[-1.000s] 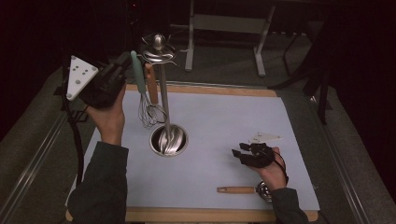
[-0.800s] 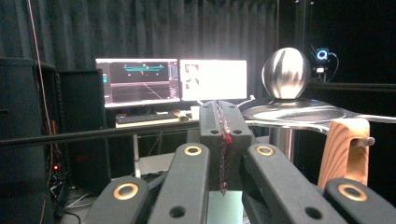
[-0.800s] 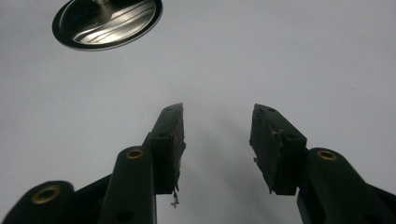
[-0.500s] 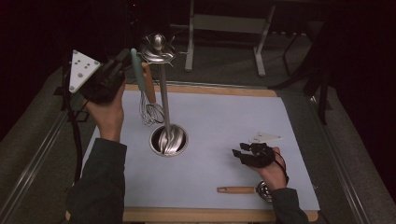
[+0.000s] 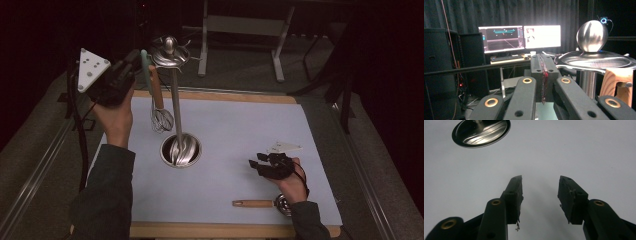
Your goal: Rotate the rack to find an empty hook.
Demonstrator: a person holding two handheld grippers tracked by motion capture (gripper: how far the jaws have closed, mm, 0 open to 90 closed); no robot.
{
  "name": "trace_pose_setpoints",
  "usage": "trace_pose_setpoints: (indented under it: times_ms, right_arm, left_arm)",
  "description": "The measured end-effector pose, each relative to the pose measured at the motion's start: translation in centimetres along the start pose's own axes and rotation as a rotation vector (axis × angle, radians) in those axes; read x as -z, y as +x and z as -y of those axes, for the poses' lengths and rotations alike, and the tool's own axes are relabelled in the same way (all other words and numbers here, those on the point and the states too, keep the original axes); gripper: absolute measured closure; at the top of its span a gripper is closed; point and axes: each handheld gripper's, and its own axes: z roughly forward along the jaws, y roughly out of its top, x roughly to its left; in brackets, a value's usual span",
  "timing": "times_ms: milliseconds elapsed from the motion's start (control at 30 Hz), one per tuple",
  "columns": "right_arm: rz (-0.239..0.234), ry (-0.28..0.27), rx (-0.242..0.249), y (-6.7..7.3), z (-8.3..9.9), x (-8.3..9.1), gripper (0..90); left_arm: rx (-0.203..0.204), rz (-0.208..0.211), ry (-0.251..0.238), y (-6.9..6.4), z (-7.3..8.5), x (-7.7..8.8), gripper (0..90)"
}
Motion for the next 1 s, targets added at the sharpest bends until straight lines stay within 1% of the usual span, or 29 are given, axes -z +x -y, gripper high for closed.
trace_pose_setpoints:
  times_ms: [100, 233, 333, 500, 667, 700, 733, 800, 933, 1000]
  right_arm:
    - [0.001, 0.000, -0.002, -0.05, 0.01, 0.03, 54.5]
    - [0.002, 0.000, -0.005, -0.15, 0.05, 0.04, 54.5]
    - [0.002, 0.000, -0.003, -0.12, 0.04, 0.03, 54.5]
    - [0.003, 0.001, -0.002, -0.10, 0.04, 0.01, 54.5]
    - [0.003, -0.001, -0.005, -0.14, 0.03, 0.10, 54.5]
    - [0.004, -0.005, -0.003, -0.17, 0.02, 0.19, 54.5]
    - [0.005, -0.006, -0.005, -0.19, 0.01, 0.21, 54.5]
    - [0.005, -0.005, -0.006, -0.19, 0.03, 0.18, 54.5]
    - [0.004, -0.002, -0.005, -0.09, 0.02, 0.10, 54.5]
    - [0.004, -0.002, -0.004, -0.09, 0.01, 0.09, 54.5]
  left_arm:
    - [-0.004, -0.004, 0.008, 0.04, -0.07, -0.19, 89.7]
    - [0.000, -0.007, 0.013, 0.12, -0.13, -0.43, 89.8]
    - [0.019, -0.014, 0.012, 0.24, -0.19, -0.64, 89.8]
    - [0.028, -0.022, 0.021, 0.45, -0.23, -0.89, 89.8]
    - [0.026, -0.023, 0.021, 0.35, -0.22, -0.78, 89.8]
    - [0.013, -0.011, 0.018, 0.15, -0.14, -0.49, 89.7]
    - [0.003, -0.010, 0.019, 0.09, -0.11, -0.44, 89.8]
    - [-0.003, -0.009, 0.025, 0.04, -0.07, -0.40, 89.8]
    - [-0.001, -0.014, 0.032, 0.16, -0.12, -0.58, 89.8]
    - [0.007, -0.015, 0.033, 0.35, -0.15, -0.69, 89.7]
